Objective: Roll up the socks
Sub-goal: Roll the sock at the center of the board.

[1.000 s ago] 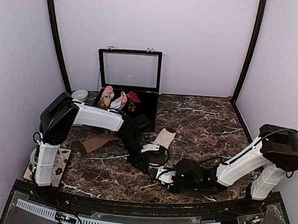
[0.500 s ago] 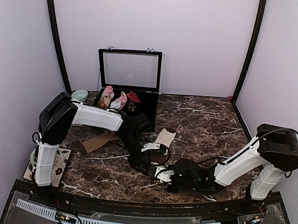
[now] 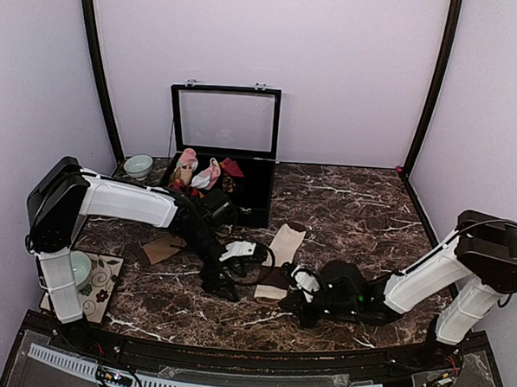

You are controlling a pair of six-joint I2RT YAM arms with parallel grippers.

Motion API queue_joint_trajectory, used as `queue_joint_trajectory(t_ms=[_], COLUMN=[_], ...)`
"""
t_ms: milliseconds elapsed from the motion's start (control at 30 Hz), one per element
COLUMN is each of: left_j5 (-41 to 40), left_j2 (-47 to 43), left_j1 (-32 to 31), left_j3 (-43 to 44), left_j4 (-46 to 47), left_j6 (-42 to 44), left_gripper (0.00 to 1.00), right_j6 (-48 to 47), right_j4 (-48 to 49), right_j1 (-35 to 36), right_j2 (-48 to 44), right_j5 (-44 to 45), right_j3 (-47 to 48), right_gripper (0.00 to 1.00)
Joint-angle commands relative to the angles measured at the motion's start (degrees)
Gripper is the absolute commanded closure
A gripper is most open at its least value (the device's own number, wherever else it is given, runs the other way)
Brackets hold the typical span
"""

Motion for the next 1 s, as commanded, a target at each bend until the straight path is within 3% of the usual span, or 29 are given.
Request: queue_joint_trajectory(t_ms=[0, 200, 467, 667, 833, 967], left_j5=[1.4, -2.7, -6.6, -6.8, -8.1, -7.0], left_j2=[-2.9, -3.3, -2.2, -0.6, 1.0, 1.4], left_j1=[-1.7, -5.0, -5.8, -5.8, -5.8, -5.8], left_j3=[-0.6, -2.2, -0.7, 0.2, -0.5, -1.1], left_j4=[2.7, 6.5, 12.0, 13.4, 13.3, 13.0], left_j6=[-1.1, -1.6, -3.9, -5.1, -5.0, -5.6], left_gripper=[0.13, 0.22, 0.43, 0.47, 0.57, 0.57], right_j6=[12.4, 18.4, 20.2, 19.4, 19.1, 19.6], right_j4=[-4.3, -10.6, -16.0, -16.8, -18.3, -18.7], right_j1=[-3.9, -9.3, -9.6, -10.0, -10.5, -10.7], right_j2=[0.8, 4.4, 8.5, 9.4, 9.6, 9.8], right_j5=[-10.0, -19.7, -22.6, -23.9, -24.6, -24.7], right_j3=[3.9, 8.3, 11.7, 13.3, 13.8, 13.8], right_gripper=[1.00, 1.00, 1.00, 1.00, 1.00, 1.00])
